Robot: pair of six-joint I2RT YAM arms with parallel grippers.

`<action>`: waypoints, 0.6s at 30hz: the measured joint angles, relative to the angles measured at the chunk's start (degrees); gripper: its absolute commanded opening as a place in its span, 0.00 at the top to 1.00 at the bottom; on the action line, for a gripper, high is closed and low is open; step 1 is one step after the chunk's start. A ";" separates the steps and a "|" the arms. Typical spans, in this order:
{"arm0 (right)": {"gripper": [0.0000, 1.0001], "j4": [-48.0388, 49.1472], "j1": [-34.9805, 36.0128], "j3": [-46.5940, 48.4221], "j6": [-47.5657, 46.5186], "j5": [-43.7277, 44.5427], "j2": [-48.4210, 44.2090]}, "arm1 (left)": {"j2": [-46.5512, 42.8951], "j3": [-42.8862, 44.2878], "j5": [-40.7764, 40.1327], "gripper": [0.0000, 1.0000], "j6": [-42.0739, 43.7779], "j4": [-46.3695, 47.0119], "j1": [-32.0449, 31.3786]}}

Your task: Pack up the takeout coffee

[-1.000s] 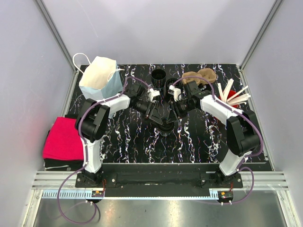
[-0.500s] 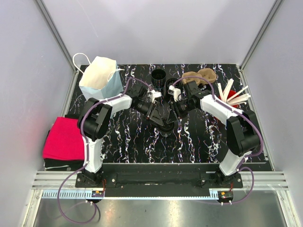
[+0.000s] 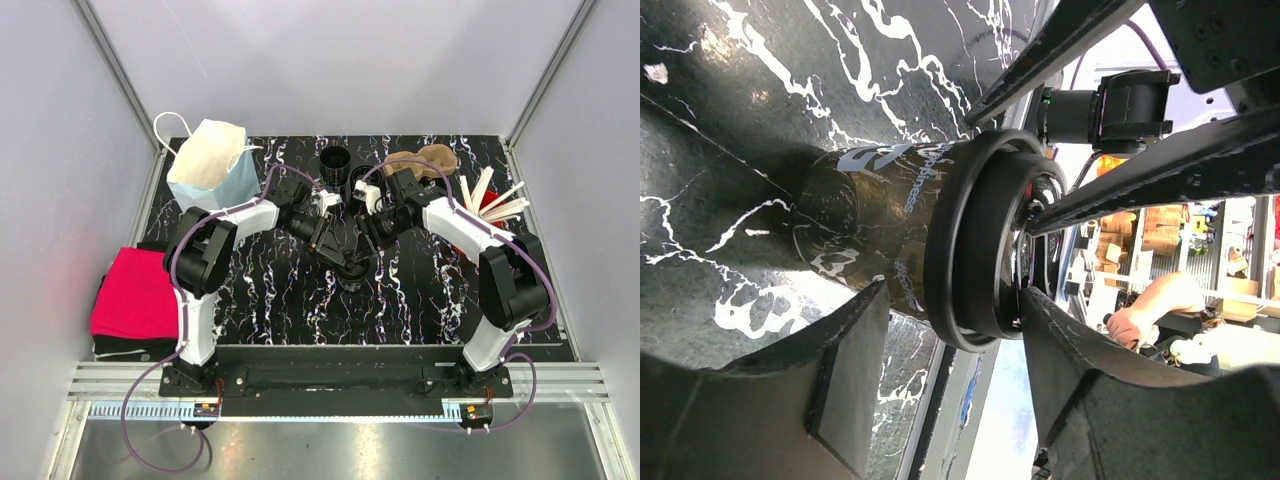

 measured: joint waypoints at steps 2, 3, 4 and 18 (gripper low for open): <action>0.51 -0.42 0.02 0.37 -0.37 0.07 0.00 | 0.00 0.00 -0.02 0.40 0.00 0.07 -0.04; 0.52 -0.44 0.02 0.44 -0.52 0.04 0.00 | 0.00 0.09 -0.04 0.37 0.00 0.02 -0.04; 0.53 -0.52 0.02 0.44 -0.61 0.04 0.00 | 0.00 0.20 -0.04 0.36 0.02 0.02 -0.09; 0.55 -0.48 0.00 0.33 -1.22 -0.04 0.07 | 0.00 5.79 -1.11 0.30 -0.22 -0.90 -1.07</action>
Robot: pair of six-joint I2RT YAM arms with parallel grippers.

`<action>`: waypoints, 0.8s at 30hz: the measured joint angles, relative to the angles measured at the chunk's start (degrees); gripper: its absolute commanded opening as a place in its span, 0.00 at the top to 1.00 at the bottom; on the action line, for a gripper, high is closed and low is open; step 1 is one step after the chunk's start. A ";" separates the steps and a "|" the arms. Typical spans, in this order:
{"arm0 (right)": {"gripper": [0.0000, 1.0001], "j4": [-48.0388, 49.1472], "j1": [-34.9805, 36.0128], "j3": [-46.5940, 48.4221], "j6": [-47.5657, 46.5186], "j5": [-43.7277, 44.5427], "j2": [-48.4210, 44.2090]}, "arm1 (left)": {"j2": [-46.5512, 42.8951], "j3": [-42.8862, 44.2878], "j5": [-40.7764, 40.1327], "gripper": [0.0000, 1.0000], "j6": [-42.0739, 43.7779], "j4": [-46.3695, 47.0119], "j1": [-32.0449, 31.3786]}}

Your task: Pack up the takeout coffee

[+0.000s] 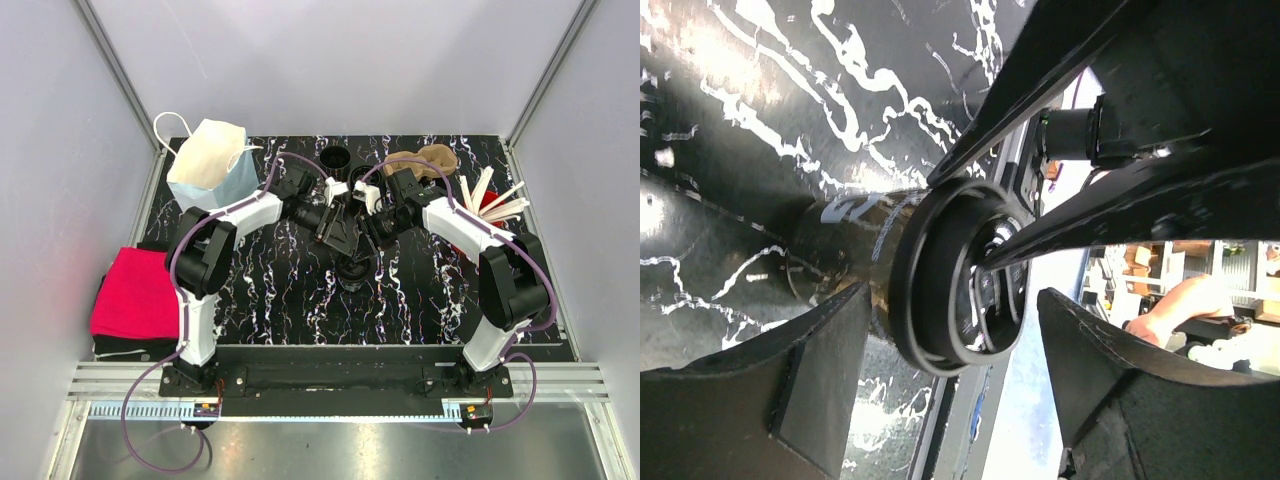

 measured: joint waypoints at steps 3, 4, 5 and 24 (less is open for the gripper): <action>0.55 0.15 0.00 -0.13 0.02 -0.20 0.00 | 0.00 0.52 0.00 0.30 -0.04 0.13 -0.37; 0.55 0.15 0.00 -0.13 0.00 -0.22 0.00 | 0.09 0.52 -0.11 0.30 -0.02 0.15 -0.57; 0.55 0.15 0.00 -0.15 0.02 -0.22 0.00 | 0.15 0.52 -0.26 0.30 0.00 0.26 -0.68; 0.55 -0.02 -0.04 -0.15 0.00 -0.22 0.00 | 1.92 -0.26 -3.39 0.41 1.81 -0.04 -1.73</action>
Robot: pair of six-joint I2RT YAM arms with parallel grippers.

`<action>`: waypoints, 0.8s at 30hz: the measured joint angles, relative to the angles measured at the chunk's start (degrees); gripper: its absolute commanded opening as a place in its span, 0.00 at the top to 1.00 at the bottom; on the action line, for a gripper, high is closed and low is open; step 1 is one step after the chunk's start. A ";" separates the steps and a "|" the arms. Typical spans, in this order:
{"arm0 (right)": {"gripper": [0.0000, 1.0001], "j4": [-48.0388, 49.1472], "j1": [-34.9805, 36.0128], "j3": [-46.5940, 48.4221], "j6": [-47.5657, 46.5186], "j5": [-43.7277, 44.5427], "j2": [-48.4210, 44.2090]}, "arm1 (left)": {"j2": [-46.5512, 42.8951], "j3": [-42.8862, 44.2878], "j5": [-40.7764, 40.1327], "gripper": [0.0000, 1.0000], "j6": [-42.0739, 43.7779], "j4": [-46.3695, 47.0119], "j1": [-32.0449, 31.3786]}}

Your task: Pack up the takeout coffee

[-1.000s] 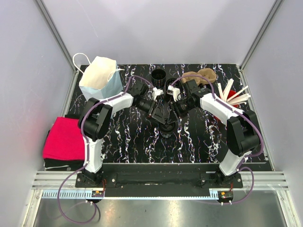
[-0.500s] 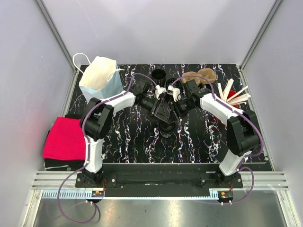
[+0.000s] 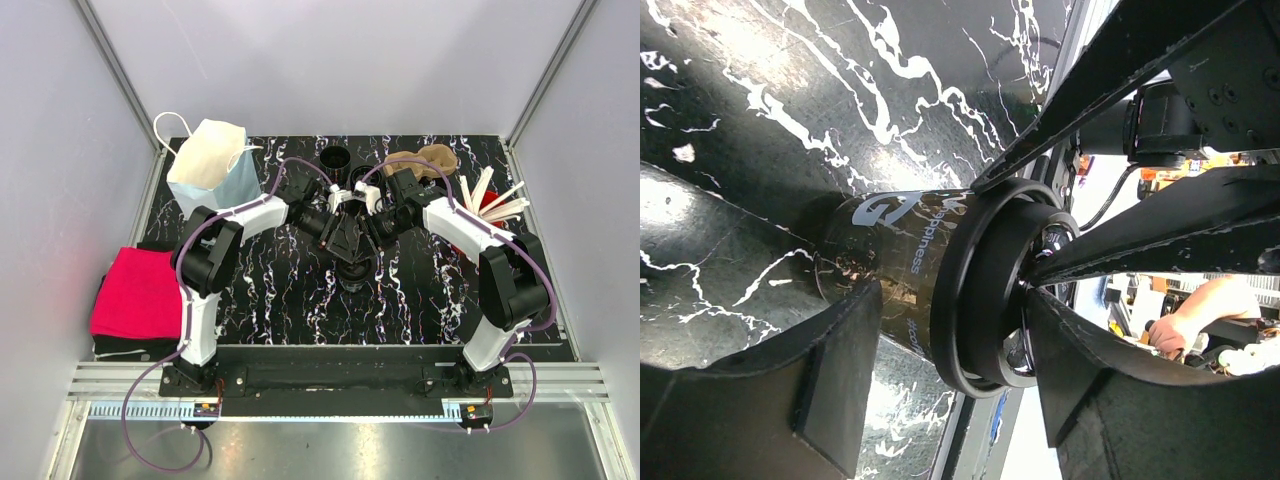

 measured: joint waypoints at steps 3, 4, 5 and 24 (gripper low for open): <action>0.55 -0.31 -0.02 0.00 0.00 0.00 0.00 | 0.00 0.00 -0.04 0.44 0.17 -0.22 -0.26; 0.55 -0.42 0.00 0.00 0.00 0.00 0.00 | 0.00 0.00 -0.04 0.46 0.20 -0.26 -0.33; 0.55 -0.52 -0.02 0.00 0.00 0.00 0.00 | 0.00 0.00 -0.09 0.47 0.22 -0.28 -0.39; 0.41 -1.42 -1.29 0.00 -0.39 -0.20 -0.66 | -0.02 0.20 0.46 0.53 -0.26 -0.44 -1.62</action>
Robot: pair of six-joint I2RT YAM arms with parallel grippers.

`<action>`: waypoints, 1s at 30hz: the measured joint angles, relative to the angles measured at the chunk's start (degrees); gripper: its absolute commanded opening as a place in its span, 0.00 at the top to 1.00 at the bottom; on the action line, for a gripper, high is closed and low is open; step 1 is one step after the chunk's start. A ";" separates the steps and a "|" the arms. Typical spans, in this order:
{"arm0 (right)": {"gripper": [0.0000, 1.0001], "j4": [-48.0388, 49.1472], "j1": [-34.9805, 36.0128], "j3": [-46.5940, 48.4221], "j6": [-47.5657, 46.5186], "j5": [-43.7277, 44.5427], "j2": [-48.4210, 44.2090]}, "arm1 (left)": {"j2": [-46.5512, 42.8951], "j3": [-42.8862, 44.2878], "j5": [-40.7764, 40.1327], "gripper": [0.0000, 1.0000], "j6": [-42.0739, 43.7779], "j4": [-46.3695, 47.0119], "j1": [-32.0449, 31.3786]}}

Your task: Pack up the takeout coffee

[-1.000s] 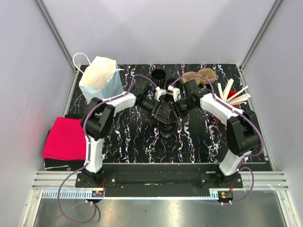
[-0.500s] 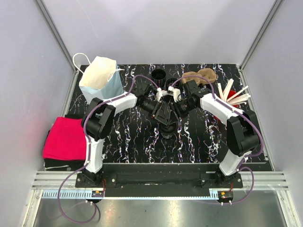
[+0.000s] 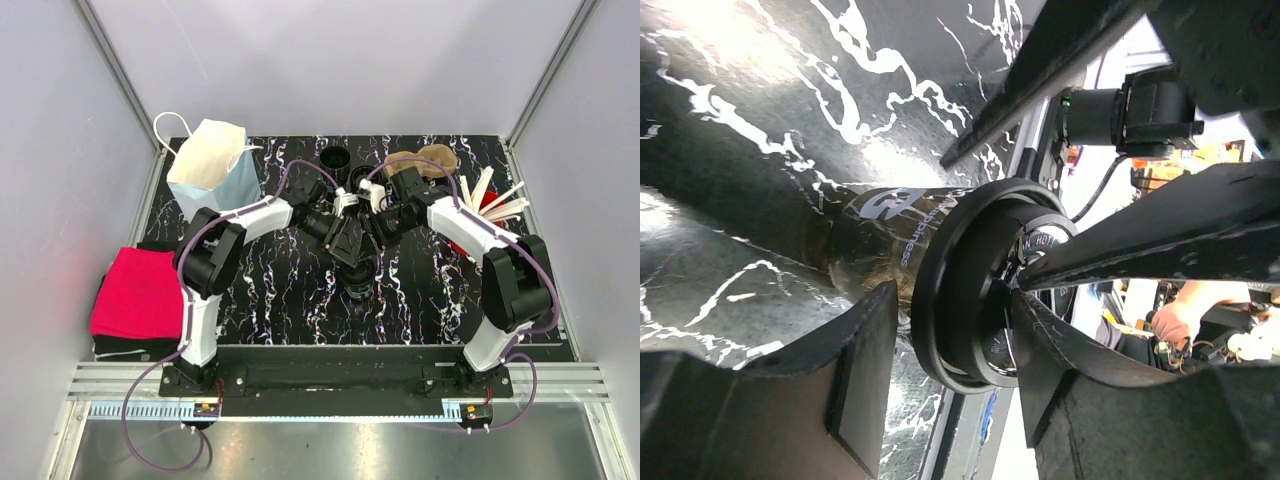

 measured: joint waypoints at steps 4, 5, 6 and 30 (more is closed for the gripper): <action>0.38 0.07 -1.05 0.07 -0.42 0.00 -1.62 | 0.00 0.00 0.37 0.53 -0.04 -0.42 -0.74; 0.37 0.09 -1.22 0.13 -0.48 0.00 -2.03 | 0.00 0.00 0.37 0.53 -0.04 -0.46 -0.92; 0.37 0.15 -1.46 0.20 -0.55 0.00 -2.58 | 0.00 0.00 0.37 0.53 -0.04 -0.50 -1.03; 0.40 -6.54 -2.14 -1.44 -6.23 -0.24 -10.21 | -0.48 0.00 -0.17 0.52 -0.46 -1.53 -1.27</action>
